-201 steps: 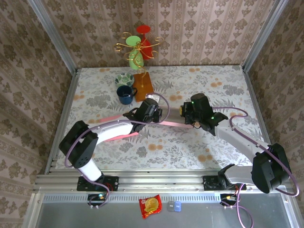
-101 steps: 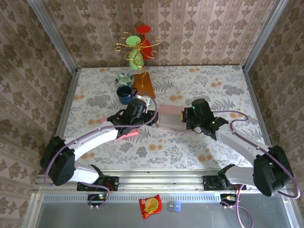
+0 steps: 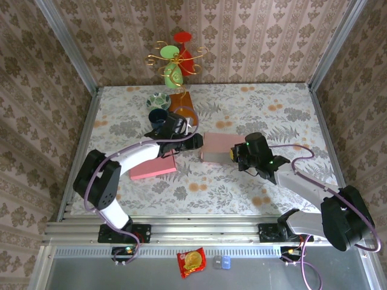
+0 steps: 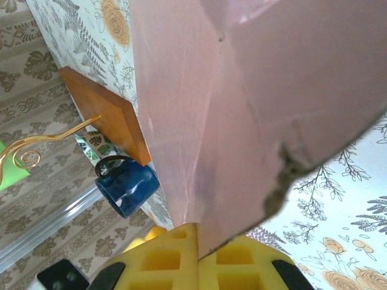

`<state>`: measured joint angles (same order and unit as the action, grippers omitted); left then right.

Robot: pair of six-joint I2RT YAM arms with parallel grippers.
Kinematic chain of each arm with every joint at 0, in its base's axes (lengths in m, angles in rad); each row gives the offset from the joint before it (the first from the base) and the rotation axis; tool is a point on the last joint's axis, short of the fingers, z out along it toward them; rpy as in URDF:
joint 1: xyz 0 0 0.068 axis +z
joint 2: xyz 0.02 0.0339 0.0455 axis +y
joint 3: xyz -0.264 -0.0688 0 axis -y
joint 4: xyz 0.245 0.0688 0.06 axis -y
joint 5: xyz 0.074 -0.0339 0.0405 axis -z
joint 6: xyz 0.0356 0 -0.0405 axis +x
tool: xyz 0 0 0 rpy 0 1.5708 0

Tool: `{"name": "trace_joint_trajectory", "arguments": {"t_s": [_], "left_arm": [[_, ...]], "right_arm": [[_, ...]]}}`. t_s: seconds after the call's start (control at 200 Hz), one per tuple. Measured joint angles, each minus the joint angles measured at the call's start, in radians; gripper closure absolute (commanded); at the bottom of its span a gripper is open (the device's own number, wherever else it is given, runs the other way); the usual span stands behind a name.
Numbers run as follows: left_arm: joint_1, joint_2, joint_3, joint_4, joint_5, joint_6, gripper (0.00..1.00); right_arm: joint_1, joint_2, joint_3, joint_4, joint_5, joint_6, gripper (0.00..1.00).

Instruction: Fold the paper box

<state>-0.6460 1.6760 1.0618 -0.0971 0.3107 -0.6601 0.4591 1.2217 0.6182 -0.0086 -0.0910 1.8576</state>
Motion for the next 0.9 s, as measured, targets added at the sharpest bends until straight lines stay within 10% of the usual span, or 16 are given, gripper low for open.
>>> {"name": "trace_joint_trajectory", "arguments": {"t_s": [0.9], "left_arm": [[0.007, 0.142, 0.033, 0.089, 0.153, -0.062, 0.71]], "right_arm": [[-0.001, 0.009, -0.019, 0.002, -0.023, -0.026, 1.00]]}}
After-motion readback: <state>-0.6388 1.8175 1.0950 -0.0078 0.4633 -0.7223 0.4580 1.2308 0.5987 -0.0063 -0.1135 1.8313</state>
